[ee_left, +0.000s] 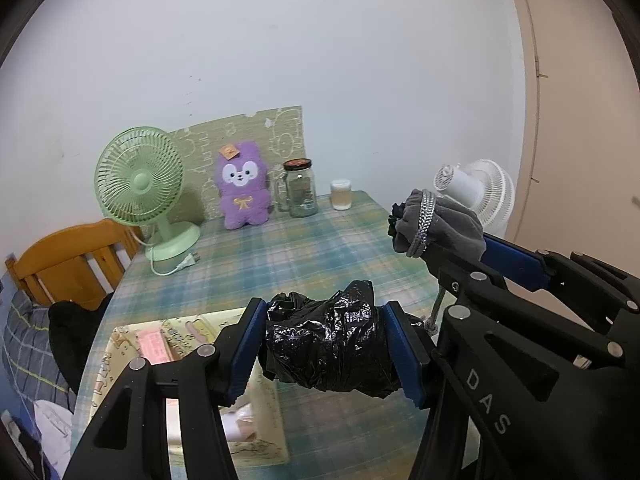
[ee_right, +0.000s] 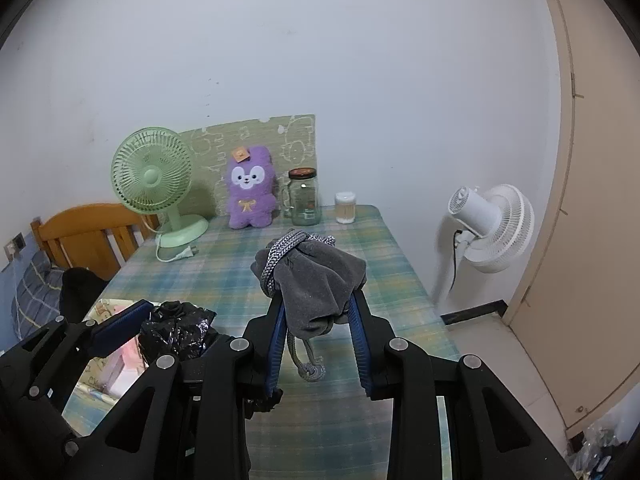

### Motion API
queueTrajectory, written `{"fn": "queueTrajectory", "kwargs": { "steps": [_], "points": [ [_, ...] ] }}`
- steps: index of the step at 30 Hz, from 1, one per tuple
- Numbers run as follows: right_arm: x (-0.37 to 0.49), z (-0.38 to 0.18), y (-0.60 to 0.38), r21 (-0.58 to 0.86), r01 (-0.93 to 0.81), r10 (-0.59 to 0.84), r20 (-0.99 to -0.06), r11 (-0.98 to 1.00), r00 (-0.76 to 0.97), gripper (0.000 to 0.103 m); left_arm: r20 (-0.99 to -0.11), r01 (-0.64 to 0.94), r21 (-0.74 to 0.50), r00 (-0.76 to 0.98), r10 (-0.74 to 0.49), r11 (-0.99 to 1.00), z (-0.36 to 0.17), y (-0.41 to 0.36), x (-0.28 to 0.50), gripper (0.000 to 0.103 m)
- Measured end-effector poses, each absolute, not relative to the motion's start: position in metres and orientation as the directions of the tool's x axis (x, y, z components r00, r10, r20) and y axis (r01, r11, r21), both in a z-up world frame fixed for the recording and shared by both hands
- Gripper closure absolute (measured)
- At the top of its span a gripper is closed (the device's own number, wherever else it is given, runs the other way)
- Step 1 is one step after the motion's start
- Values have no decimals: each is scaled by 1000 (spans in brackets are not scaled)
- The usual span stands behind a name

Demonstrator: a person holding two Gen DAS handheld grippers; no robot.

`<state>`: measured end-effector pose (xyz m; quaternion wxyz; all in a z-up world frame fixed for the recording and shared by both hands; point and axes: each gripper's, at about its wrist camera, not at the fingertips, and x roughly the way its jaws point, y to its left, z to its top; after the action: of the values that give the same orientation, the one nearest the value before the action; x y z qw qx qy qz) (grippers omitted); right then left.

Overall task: Organize soft objects
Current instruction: 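Carry the black bag with left gripper while right gripper carries the grey cloth to the box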

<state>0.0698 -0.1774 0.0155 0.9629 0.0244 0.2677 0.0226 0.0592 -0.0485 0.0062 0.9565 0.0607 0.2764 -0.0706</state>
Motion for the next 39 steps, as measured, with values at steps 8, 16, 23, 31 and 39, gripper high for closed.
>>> {"fn": "queueTrajectory", "kwargs": {
  "steps": [8, 16, 23, 31, 39],
  "points": [
    [73, 7, -148, 54, -63, 82, -531, 997, 843, 69, -552, 129, 67, 831, -71, 989, -2, -21, 61, 41],
    [77, 0, -122, 53, -100, 112, -543, 994, 832, 69, -563, 85, 59, 826, -37, 995, -11, 6, 66, 41],
    [83, -7, -100, 60, -138, 148, -552, 989, 820, 69, -570, 45, 65, 822, 0, 997, -17, 26, 72, 41],
    [90, -18, -75, 58, -179, 180, -570, 982, 802, 69, -593, 13, 60, 804, 25, 998, -30, 50, 78, 41],
    [96, -30, -50, 50, -219, 205, -600, 974, 773, 69, -632, -18, 54, 773, 49, 998, -47, 74, 84, 40]
  ]
}}
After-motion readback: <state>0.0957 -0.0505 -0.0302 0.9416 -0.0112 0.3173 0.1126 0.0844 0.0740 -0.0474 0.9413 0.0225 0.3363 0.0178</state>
